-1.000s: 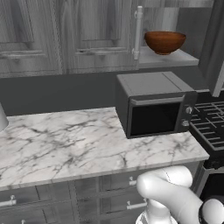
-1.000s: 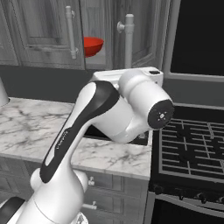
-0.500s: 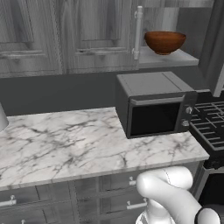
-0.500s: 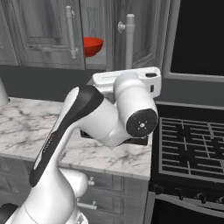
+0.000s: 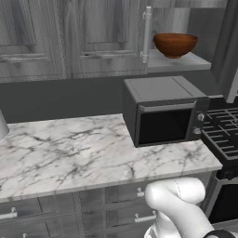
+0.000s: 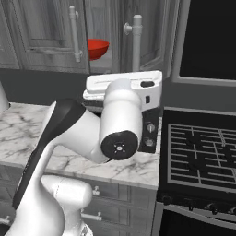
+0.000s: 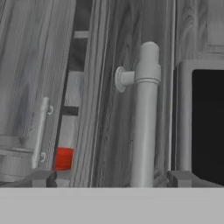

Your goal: Move the bowls from the cabinet to the plates on the dining table.

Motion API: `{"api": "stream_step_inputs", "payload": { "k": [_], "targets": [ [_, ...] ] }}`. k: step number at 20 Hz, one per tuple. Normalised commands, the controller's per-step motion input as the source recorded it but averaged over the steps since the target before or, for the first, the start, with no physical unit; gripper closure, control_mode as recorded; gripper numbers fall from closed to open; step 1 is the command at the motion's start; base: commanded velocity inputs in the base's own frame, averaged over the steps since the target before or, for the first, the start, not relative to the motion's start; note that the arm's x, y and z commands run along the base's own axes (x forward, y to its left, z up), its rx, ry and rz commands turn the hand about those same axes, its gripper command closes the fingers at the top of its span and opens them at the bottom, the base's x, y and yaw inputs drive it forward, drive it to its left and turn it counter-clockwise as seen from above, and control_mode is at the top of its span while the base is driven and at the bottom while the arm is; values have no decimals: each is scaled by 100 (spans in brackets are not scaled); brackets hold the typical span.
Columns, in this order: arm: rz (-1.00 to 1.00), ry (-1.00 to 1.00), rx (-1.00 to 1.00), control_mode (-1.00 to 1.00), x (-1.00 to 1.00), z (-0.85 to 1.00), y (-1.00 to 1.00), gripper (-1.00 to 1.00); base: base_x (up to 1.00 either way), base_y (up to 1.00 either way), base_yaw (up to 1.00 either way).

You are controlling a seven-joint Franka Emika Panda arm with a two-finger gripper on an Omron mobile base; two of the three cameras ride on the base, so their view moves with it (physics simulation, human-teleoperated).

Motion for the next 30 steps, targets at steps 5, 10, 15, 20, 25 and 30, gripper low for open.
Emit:
{"api": "stream_step_inputs", "payload": {
  "k": [5, 10, 15, 20, 25, 30],
  "targets": [
    [-10, -14, 0, -100, -31, 2, 32, -100, 0, 0, 0],
    [-2, -15, 0, -100, -22, 0, 58, -100, 0, 0, 0],
    [-2, -9, 0, -100, -8, -15, 60, -100, 0, 0, 0],
    [-11, -1, 2, -100, 14, -32, 35, -100, 0, 0, 0],
    [-19, -3, 4, -100, 17, -18, 13, -100, 0, 0, 0],
    [-19, -4, 3, -100, 14, -16, 13, -100, 0, 0, 0]
  ]
}}
